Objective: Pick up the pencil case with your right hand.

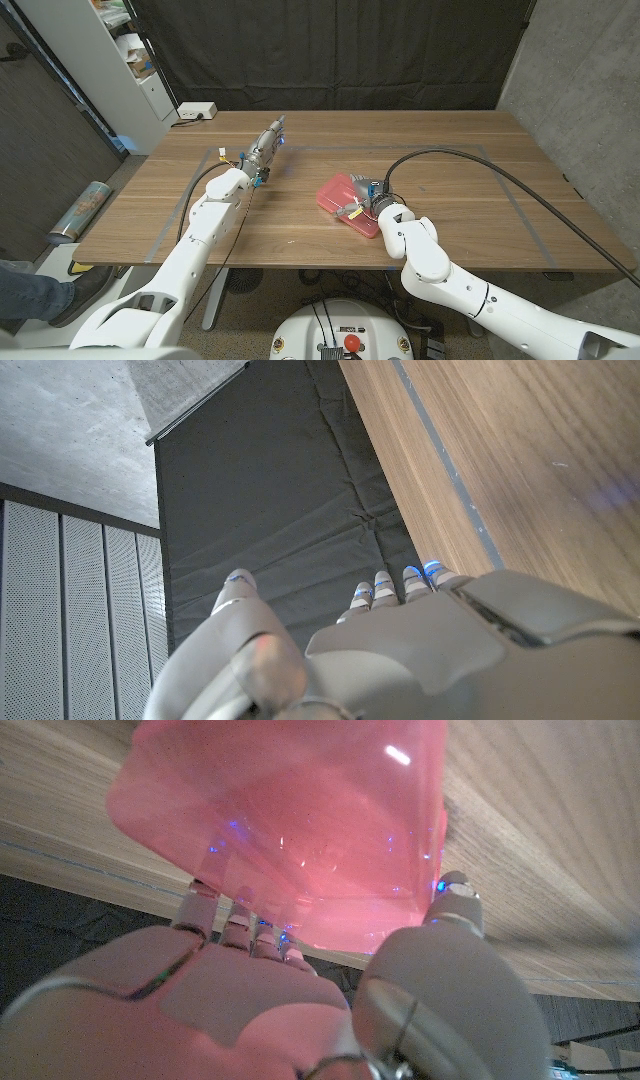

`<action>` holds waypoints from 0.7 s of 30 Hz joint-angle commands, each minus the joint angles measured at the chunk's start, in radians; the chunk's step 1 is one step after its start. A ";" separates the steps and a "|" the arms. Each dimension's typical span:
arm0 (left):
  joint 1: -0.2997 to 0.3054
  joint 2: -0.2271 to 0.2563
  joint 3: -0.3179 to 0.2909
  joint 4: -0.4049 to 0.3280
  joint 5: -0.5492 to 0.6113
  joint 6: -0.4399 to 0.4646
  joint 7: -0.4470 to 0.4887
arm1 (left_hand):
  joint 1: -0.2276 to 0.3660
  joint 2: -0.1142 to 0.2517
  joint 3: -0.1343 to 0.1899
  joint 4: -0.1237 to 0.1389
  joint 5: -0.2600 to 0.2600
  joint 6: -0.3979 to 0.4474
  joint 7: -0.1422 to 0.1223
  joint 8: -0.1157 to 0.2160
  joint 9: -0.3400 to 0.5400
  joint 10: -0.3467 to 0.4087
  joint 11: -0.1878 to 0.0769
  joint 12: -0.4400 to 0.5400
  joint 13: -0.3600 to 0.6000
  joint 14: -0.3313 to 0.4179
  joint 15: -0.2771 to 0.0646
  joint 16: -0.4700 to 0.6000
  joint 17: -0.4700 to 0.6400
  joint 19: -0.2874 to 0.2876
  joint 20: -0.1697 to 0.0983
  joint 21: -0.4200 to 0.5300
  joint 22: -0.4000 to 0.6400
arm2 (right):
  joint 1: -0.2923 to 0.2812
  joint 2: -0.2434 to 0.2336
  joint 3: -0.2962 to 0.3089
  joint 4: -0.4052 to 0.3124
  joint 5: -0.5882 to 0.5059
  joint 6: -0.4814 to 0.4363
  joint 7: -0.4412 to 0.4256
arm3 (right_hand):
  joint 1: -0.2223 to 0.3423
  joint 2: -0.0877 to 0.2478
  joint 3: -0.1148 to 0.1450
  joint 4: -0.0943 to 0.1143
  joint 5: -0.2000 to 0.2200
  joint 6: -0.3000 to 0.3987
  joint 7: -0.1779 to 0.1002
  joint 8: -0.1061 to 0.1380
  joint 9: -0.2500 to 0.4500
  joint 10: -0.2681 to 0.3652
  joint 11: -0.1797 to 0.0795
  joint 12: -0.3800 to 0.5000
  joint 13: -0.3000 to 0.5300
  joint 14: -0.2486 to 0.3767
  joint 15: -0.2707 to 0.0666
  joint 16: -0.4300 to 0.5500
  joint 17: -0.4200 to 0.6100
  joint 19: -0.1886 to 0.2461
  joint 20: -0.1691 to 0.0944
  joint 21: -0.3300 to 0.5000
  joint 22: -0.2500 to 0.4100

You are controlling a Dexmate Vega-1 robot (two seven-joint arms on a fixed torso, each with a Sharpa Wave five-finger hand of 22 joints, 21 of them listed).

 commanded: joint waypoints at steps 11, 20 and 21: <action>0.005 0.003 -0.001 -0.009 -0.004 0.004 0.010 | 0.002 0.010 -0.004 -0.001 -0.002 -0.005 -0.011 0.002 0.004 -0.002 0.001 -0.002 0.004 -0.030 0.000 -0.001 0.003 -0.060 0.007 0.003 0.003 | -0.027 0.015 0.011 0.013 -0.009 0.007 -0.082 | 0.145 0.102 0.016 -0.003 0.006 0.081 -0.048 0.015 0.012 0.127 -0.011 0.055 0.029 0.082 -0.019 0.038 0.023 0.054 -0.020 0.000 0.003; 0.001 0.003 -0.001 -0.009 -0.003 0.001 0.010 | 0.003 0.010 -0.005 -0.002 -0.003 -0.005 -0.012 0.002 0.004 -0.003 0.001 -0.002 0.004 -0.029 0.000 -0.001 0.003 -0.061 0.010 0.002 0.003 | -0.031 0.012 0.016 0.002 -0.012 0.007 -0.089 | 0.151 0.108 0.019 0.000 0.003 0.095 -0.052 0.019 0.013 0.128 -0.014 0.055 0.033 0.095 -0.020 0.043 0.026 0.057 -0.021 -0.002 0.003; 0.000 0.003 -0.001 -0.007 -0.005 0.001 0.007 | 0.003 0.010 -0.005 -0.002 -0.003 -0.005 -0.012 0.002 0.004 -0.002 0.002 -0.002 0.004 -0.029 0.000 -0.001 0.003 -0.060 0.010 0.002 0.003 | -0.031 0.012 0.016 0.001 -0.014 0.006 -0.088 | 0.153 0.109 0.019 0.000 0.002 0.095 -0.053 0.019 0.013 0.129 -0.012 0.055 0.033 0.096 -0.019 0.043 0.026 0.059 -0.021 -0.002 0.003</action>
